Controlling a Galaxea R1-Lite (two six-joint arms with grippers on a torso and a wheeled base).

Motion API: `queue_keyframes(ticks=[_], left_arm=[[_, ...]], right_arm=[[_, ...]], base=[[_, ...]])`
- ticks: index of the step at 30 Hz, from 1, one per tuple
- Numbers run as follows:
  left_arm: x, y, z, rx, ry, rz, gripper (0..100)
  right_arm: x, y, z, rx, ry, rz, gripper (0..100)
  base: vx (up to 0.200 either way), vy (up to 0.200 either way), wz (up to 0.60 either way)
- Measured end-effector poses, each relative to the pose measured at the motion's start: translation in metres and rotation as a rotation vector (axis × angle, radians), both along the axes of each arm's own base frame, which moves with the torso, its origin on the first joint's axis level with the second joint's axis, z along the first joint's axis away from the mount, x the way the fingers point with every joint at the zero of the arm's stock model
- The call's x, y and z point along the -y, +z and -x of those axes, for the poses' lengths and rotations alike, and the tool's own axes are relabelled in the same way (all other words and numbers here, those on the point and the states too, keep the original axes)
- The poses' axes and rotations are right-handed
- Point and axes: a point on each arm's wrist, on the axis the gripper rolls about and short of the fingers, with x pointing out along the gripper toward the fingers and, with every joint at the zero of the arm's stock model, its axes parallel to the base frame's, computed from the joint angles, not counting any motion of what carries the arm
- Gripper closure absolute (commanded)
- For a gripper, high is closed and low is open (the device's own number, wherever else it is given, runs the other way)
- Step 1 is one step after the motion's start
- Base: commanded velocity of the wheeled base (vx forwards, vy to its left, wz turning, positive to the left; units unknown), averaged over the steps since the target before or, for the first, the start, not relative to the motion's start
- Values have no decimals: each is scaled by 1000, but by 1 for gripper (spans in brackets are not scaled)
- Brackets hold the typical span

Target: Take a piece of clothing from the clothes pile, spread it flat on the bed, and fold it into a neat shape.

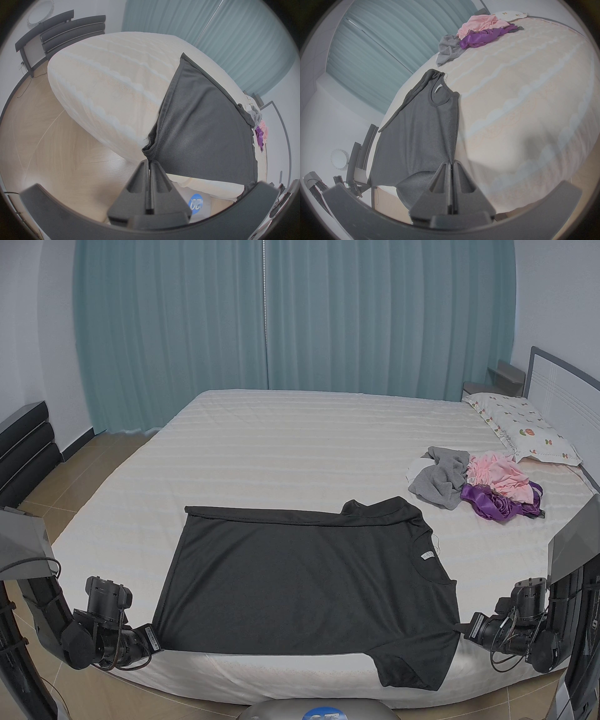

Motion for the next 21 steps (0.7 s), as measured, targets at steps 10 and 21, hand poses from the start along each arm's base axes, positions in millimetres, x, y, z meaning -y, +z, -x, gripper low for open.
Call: queue_keyframes(ticks=[10,21], left_arm=[[3,-1,4,-13,-20,-4,100],[3,-1,2,-6,-15,0,0]], right_arm=[[11,2,6,-61,-25,25,100],[10,4,7,-54,-13,25,0]], base=[[0,0,0],[0,0,0]])
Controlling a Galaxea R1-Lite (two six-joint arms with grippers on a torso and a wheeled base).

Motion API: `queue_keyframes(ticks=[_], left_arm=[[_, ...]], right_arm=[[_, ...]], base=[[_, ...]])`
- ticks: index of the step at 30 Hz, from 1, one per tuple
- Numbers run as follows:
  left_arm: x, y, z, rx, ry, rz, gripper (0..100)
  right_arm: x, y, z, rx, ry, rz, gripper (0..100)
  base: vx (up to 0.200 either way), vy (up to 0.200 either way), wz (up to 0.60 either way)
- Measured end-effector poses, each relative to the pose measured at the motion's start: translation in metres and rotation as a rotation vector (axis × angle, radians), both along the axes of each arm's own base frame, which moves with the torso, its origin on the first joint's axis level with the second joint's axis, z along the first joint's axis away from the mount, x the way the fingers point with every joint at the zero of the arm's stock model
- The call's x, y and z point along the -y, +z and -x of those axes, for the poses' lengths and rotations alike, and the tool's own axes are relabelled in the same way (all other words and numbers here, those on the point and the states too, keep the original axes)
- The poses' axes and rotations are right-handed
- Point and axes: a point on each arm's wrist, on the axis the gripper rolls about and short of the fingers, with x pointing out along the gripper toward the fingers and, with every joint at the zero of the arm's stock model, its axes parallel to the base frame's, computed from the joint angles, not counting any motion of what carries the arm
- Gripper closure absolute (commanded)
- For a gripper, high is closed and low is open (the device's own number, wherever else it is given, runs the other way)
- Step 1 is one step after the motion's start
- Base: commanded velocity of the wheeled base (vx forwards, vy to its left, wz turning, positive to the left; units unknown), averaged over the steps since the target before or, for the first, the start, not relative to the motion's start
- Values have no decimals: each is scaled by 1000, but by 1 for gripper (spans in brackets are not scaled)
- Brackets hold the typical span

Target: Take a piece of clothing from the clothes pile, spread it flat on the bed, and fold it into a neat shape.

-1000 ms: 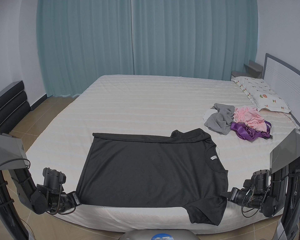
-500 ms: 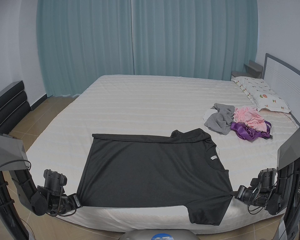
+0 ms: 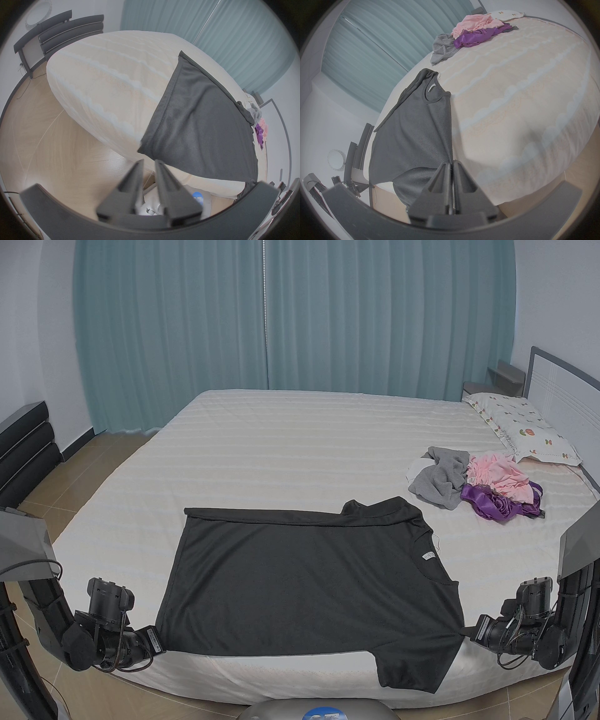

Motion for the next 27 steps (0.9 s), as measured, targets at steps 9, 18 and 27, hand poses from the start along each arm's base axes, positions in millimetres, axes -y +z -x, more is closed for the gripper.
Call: queue_keyframes(ticks=[9,18,27], left_arm=[[-1,3,-2,19,9,3,0],[-3,28,-8,139,24,32,0],[-3,37,-11,187,40,53,0]], right_arm=[[-1,9,-3,45,-35,-54,0],[0,33,-3,134,-102,-137,0],[1,43,-2,171,-109,-148,0]], base=[[0,0,0],[0,0,0],[0,89,0]])
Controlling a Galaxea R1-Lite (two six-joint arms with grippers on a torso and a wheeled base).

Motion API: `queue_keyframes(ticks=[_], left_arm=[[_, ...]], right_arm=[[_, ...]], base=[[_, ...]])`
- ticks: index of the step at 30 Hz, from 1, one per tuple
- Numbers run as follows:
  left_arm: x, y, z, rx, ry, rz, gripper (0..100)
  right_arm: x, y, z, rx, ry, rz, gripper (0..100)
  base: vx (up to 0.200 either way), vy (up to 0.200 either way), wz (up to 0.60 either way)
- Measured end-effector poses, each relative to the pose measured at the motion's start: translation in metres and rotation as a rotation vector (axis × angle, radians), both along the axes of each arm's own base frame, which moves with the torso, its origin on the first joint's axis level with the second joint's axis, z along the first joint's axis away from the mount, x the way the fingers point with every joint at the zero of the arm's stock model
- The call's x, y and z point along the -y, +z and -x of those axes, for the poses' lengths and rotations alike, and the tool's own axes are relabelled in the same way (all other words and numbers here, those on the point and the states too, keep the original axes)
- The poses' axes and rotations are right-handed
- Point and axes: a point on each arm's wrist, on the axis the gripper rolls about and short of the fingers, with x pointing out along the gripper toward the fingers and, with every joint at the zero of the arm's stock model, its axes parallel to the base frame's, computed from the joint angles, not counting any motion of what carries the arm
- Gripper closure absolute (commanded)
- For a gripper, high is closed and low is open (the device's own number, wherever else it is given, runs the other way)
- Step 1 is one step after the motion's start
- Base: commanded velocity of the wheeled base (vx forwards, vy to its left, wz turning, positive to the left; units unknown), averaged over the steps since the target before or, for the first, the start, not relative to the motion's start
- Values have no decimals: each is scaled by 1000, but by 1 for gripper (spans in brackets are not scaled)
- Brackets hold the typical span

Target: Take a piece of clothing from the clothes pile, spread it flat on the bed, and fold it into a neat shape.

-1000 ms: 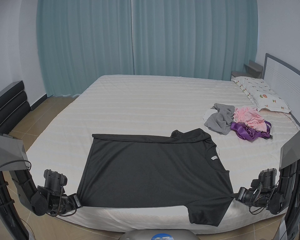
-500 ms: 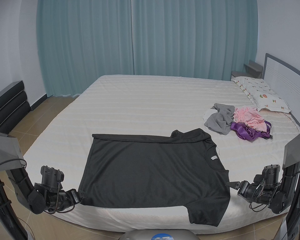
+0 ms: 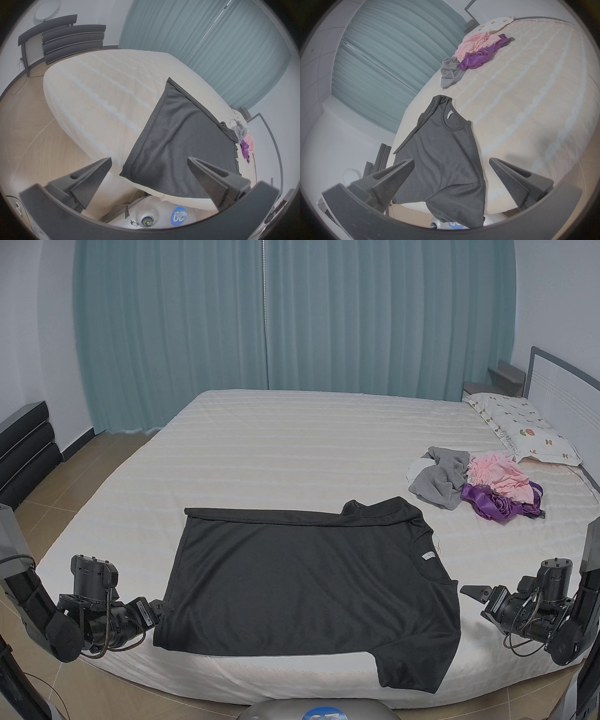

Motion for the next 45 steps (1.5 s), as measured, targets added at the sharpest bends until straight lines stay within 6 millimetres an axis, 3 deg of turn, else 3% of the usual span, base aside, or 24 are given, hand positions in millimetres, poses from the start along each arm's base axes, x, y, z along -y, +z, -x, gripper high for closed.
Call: queue_keyframes(ticks=[8,23,32,36,42,45], left_arm=[[0,0,0,1,-2,3,0],[2,1,-1,7,11,27,0],[10,2,-3,17,-8,43,0],[11,4,-6,30,1,56,0],[12,7,-11,38,32,119,0],[13,8,-12,33,25,174,0]], right_arm=[[-1,1,0,2,1,1,0],[-2,0,0,0,6,0,0],[-2,0,0,-2,9,0,0],[-3,0,0,1,12,-1,0],[-12,1,0,10,46,-10,0],[-19,3,-10,36,64,-15,0]], base=[[0,200,0],[0,0,0],[200,0,0],[0,0,0],[0,0,0],[0,0,0]])
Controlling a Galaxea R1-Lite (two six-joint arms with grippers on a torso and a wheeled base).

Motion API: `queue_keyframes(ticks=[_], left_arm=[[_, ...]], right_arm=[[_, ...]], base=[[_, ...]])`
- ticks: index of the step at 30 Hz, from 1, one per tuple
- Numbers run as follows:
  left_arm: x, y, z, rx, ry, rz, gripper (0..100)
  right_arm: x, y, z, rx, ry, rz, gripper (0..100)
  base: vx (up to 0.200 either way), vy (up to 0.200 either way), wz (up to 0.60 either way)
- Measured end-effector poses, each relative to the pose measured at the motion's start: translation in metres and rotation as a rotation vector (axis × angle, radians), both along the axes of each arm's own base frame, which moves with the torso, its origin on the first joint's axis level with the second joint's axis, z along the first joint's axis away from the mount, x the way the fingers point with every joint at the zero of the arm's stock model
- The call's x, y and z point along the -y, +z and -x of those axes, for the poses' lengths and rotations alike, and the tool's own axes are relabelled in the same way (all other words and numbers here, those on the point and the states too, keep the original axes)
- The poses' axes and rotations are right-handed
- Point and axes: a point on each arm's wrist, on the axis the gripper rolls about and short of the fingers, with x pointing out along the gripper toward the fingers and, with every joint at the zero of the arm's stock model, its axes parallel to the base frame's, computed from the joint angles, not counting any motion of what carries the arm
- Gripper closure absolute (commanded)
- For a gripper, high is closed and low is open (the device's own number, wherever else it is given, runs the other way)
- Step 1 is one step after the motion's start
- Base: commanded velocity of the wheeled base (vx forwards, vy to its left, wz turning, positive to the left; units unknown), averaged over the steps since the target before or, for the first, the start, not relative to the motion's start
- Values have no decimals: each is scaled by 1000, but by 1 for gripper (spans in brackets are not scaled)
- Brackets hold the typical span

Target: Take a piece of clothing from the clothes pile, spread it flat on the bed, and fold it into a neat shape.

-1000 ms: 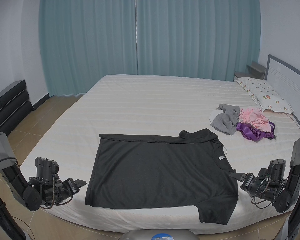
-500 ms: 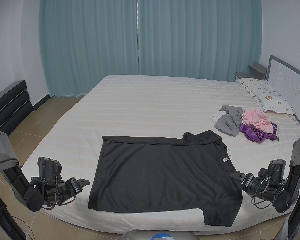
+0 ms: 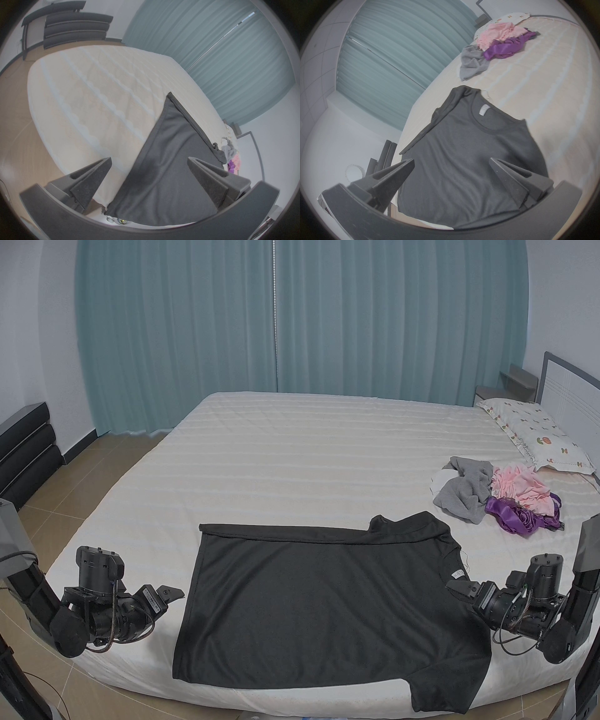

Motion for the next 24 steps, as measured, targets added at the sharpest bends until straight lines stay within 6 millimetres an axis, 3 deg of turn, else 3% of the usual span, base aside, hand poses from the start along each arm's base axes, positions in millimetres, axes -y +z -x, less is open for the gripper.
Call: queue_keyframes(ticks=[8,18,24], left_arm=[[3,1,-6,-10,-15,109,0],[7,-2,-14,-36,-10,196,0],[8,-5,-15,-57,0,223,0]], right_arm=[[-16,1,-51,-33,22,-3,0],[-35,17,-136,-90,8,-13,0],[-43,14,-180,-162,-9,2,0]], base=[[0,0,0],[0,0,0],[0,0,0]])
